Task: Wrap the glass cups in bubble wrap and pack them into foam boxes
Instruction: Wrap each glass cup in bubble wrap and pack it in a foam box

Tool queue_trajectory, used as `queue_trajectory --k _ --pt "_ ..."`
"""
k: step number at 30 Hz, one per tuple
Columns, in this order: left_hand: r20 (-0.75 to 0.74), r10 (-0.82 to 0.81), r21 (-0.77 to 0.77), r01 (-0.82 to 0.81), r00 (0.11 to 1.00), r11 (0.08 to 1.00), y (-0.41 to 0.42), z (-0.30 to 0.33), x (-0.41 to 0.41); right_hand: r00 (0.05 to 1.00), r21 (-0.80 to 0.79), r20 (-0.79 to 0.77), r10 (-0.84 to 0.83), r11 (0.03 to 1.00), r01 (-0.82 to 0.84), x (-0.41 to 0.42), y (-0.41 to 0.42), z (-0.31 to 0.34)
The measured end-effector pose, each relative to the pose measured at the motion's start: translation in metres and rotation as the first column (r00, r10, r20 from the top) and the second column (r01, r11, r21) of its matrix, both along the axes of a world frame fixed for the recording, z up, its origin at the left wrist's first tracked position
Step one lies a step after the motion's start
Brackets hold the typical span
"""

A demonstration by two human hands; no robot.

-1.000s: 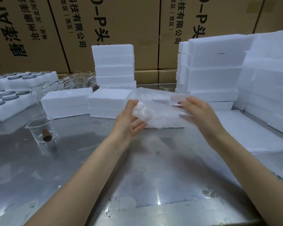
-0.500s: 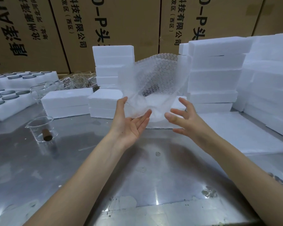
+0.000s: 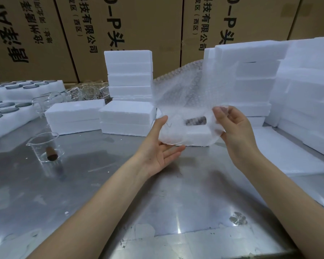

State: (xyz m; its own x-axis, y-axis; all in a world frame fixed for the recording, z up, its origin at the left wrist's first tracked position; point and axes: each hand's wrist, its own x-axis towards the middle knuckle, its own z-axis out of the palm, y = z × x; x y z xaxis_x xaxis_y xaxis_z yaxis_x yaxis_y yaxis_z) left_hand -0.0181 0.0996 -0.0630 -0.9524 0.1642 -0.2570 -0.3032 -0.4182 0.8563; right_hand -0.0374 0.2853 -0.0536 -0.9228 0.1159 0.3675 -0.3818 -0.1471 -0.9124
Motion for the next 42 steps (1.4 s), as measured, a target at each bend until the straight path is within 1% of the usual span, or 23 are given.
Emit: queue_trajectory --k 5,9,11,12,13,15,16,17,19,21,24,26,27,28,30,31,33,34,36,38,40,42 --pt "0.018 -0.045 -0.187 0.048 0.999 0.981 0.004 -0.006 -0.003 0.994 0.007 -0.017 -0.105 0.994 0.105 -0.002 0.003 0.001" --pt "0.007 -0.084 -0.374 0.081 0.996 0.924 0.007 -0.007 -0.004 0.998 -0.040 -0.032 -0.054 0.998 0.053 0.002 -0.001 0.004" --pt "-0.016 -0.071 -0.478 0.055 0.997 0.877 0.007 -0.006 -0.004 0.999 -0.035 -0.038 -0.030 0.999 0.029 0.004 -0.003 0.004" --pt "-0.039 -0.061 -0.550 0.029 0.997 0.834 0.007 -0.005 -0.005 0.999 -0.033 -0.036 -0.023 0.999 0.022 0.004 -0.003 0.004" --pt "-0.071 -0.054 -0.637 -0.003 0.996 0.771 0.005 -0.005 -0.005 0.999 -0.029 -0.031 -0.016 0.999 0.016 0.004 -0.003 0.004" --pt "-0.147 -0.084 -0.809 -0.071 0.986 0.583 0.000 -0.005 -0.008 1.000 -0.024 -0.015 0.003 1.000 -0.003 0.003 -0.003 0.002" --pt "-0.180 -0.123 -0.864 -0.097 0.976 0.494 -0.003 -0.007 -0.010 1.000 -0.030 -0.003 0.011 0.999 -0.011 0.002 -0.003 0.000" --pt "-0.196 -0.162 -0.897 -0.110 0.967 0.429 -0.005 -0.009 -0.013 1.000 -0.036 0.011 0.014 0.999 -0.014 0.001 -0.003 -0.002" --pt "-0.203 -0.216 -0.927 -0.117 0.955 0.356 -0.009 -0.015 -0.016 0.999 -0.035 0.041 0.014 0.999 -0.012 -0.002 -0.004 -0.006" --pt "-0.229 -0.234 -0.942 -0.154 0.945 0.299 -0.011 -0.020 -0.017 0.997 -0.039 0.075 0.022 0.999 -0.019 -0.003 -0.006 -0.010" --pt "-0.249 -0.269 -0.952 -0.185 0.930 0.243 -0.013 -0.023 -0.019 0.993 -0.069 0.120 0.018 0.998 -0.010 -0.006 -0.007 -0.014" --pt "-0.266 -0.292 -0.952 -0.202 0.919 0.230 -0.014 -0.024 -0.020 0.989 -0.062 0.148 0.010 0.998 -0.001 -0.008 -0.008 -0.015" --pt "-0.291 -0.287 -0.944 -0.224 0.913 0.244 -0.014 -0.024 -0.020 0.988 -0.054 0.156 0.007 0.999 0.002 -0.008 -0.008 -0.015" --pt "-0.336 -0.258 -0.922 -0.260 0.906 0.288 -0.013 -0.024 -0.020 0.987 -0.051 0.158 0.004 0.999 0.004 -0.008 -0.008 -0.016" --pt "-0.457 -0.171 -0.823 -0.341 0.873 0.455 -0.009 -0.023 -0.018 0.989 -0.035 0.147 -0.009 0.999 0.015 -0.007 -0.007 -0.016" --pt "-0.529 -0.145 -0.761 -0.392 0.836 0.516 -0.007 -0.023 -0.017 0.990 -0.019 0.141 -0.018 1.000 0.021 -0.007 -0.007 -0.016" --pt "-0.655 -0.162 -0.682 -0.485 0.738 0.548 -0.001 -0.021 -0.016 0.991 0.010 0.131 -0.028 1.000 0.027 -0.005 -0.007 -0.014" --pt "-0.687 -0.185 -0.664 -0.504 0.703 0.553 0.002 -0.020 -0.015 0.992 0.024 0.125 -0.026 0.999 0.023 -0.005 -0.008 -0.014" --pt "-0.701 -0.224 -0.659 -0.496 0.677 0.565 0.007 -0.017 -0.011 0.993 0.035 0.121 -0.003 0.999 -0.001 -0.003 -0.010 -0.012" --pt "-0.680 -0.265 -0.685 -0.462 0.684 0.564 0.008 -0.016 -0.009 0.992 0.018 0.124 0.038 0.999 -0.040 -0.002 -0.012 -0.011" --pt "-0.616 -0.276 -0.732 -0.407 0.738 0.547 0.006 -0.015 -0.010 0.988 0.004 0.111 0.104 0.994 -0.105 -0.002 -0.014 -0.009" --pt "-0.571 -0.242 -0.738 -0.361 0.785 0.570 0.003 -0.014 -0.010 0.980 0.041 0.092 0.174 0.983 -0.178 -0.001 -0.015 -0.009"
